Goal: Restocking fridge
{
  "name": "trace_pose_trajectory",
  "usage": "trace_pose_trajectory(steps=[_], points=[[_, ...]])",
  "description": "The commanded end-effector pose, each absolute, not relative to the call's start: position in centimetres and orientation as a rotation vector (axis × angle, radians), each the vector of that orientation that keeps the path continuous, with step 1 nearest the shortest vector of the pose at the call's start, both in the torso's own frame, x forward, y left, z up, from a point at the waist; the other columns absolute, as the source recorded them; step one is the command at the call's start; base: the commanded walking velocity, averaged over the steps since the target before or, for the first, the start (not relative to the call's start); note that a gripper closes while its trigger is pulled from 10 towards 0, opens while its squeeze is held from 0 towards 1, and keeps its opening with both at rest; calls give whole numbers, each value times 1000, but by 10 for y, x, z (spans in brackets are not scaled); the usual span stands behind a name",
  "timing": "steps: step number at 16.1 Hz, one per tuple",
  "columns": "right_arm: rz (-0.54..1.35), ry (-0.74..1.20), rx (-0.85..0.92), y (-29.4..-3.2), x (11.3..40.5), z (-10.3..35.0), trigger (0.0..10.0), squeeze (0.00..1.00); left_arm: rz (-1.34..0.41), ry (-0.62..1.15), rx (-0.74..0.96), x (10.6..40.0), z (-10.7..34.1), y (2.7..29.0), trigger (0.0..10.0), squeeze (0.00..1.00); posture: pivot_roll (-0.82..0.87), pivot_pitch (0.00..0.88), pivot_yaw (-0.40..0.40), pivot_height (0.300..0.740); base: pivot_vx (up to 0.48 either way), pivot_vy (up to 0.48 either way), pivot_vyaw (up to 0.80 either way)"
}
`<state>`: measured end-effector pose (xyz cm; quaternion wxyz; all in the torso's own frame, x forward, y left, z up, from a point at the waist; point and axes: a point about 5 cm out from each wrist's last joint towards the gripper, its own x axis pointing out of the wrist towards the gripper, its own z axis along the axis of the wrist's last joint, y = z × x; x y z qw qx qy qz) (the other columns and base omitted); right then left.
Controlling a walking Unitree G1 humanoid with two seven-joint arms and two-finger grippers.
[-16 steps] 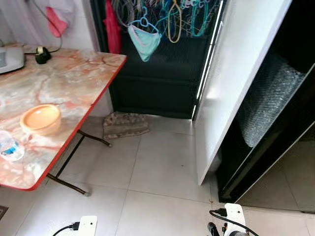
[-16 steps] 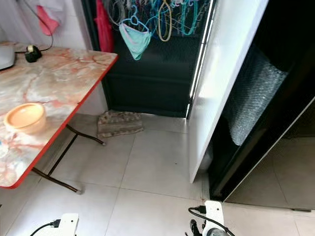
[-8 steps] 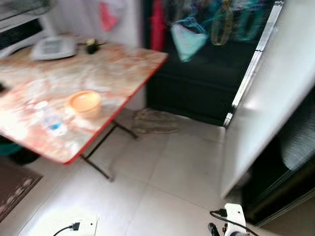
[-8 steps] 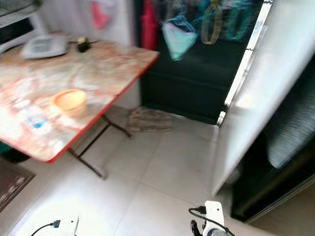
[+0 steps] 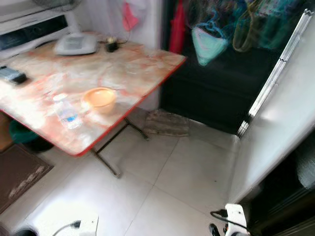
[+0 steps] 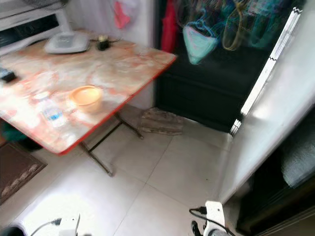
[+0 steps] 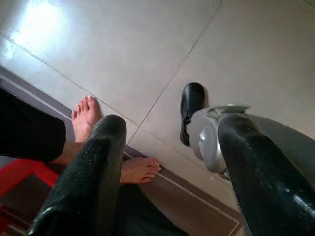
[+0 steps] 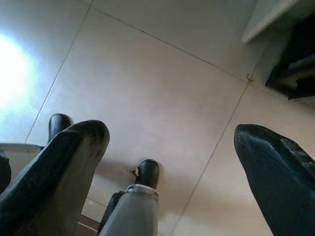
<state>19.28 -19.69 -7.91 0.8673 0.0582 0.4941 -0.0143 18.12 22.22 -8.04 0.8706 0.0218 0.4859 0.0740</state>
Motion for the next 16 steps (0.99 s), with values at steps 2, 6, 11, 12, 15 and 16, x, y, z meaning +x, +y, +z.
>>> trace_pose_trajectory(steps=[2,6,11,12,15,16], points=[[-27,1031,127,-196,194,-79,10000,0,164,1044,39,173,-84,222,10000,0,112,0,-55,740,120,0,800],[-43,1038,149,-196,193,-79,10000,0,165,1043,39,174,-84,222,10000,0,110,0,-55,740,121,0,152],[-21,1032,117,-197,195,-78,10000,0,165,1042,37,174,-84,222,10000,0,111,0,-57,740,244,0,253],[-21,1033,119,-197,195,-78,10000,0,166,1042,36,174,-84,222,10000,0,111,0,-57,740,244,0,800],[-41,1037,140,-197,194,-79,10000,0,165,1043,38,174,-84,222,10000,0,112,0,-56,740,241,0,340],[-43,1038,143,-196,193,-79,10000,0,165,1043,39,174,-84,222,10000,0,112,0,-55,740,247,0,0]])
